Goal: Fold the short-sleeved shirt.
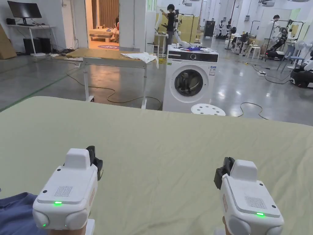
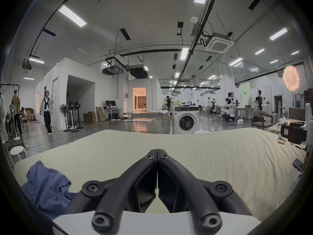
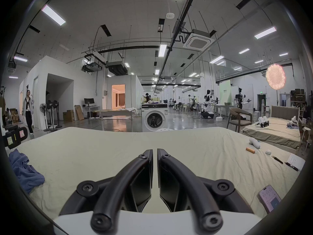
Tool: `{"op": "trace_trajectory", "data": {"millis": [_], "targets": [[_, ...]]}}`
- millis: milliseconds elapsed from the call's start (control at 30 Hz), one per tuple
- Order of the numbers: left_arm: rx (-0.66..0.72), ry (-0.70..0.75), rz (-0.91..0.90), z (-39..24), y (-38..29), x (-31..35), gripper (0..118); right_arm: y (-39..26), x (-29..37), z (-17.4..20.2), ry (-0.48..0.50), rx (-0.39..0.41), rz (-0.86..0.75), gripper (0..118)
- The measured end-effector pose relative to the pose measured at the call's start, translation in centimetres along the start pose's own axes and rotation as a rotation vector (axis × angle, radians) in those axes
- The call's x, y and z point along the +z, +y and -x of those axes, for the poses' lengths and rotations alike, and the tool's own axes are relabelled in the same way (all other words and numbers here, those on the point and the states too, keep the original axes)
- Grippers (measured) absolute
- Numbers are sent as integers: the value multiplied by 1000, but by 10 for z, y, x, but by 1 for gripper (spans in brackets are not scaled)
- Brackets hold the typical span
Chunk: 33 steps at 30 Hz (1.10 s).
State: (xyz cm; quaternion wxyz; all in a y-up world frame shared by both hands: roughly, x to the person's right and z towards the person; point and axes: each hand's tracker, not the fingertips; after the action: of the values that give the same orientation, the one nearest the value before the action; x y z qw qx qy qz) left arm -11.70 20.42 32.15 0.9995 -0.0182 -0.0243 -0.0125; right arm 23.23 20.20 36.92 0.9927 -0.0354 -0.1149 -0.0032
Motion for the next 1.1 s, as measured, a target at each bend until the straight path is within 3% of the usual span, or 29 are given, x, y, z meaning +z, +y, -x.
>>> {"op": "trace_trajectory", "data": {"millis": [200,300,400,433,500,600,633,700,733,767,800,867,967,1033,1100], "targets": [[-10,3,20,1,-2,-1,0,-3,-1,-2,-2,17,18,4],[-20,8,32,2,-3,-1,0,-4,-6,-2,19,77,77,4],[100,-28,37,9,-2,-3,0,-5,-11,-6,36,86,86,4],[196,-36,39,14,-1,-4,0,-4,-11,-8,27,61,85,4],[380,-46,42,24,-1,-6,0,0,-9,-16,-4,-92,66,4],[636,-61,46,37,-5,-8,0,1,-4,-30,22,-406,4,4],[668,-61,48,38,-6,-8,0,-1,-5,-34,41,-490,-1,4],[499,-32,66,29,0,-8,0,2,-5,-34,26,-521,16,4],[295,-29,71,15,6,-7,0,6,-7,-31,24,-454,23,4],[60,-40,77,2,10,-5,0,13,-9,-23,22,-275,38,4],[-136,-44,80,-9,10,-4,0,17,-12,-12,28,-89,40,4],[-514,-61,76,-31,2,-3,0,17,-17,11,100,386,30,4],[-893,-69,79,-43,-10,-3,0,-6,-13,37,141,961,-29,4],[-1091,-46,63,-45,-19,-5,0,-20,-7,42,137,1216,-107,4],[-1187,-48,50,-44,-22,-6,0,-27,-3,43,174,1302,-125,4]]}}
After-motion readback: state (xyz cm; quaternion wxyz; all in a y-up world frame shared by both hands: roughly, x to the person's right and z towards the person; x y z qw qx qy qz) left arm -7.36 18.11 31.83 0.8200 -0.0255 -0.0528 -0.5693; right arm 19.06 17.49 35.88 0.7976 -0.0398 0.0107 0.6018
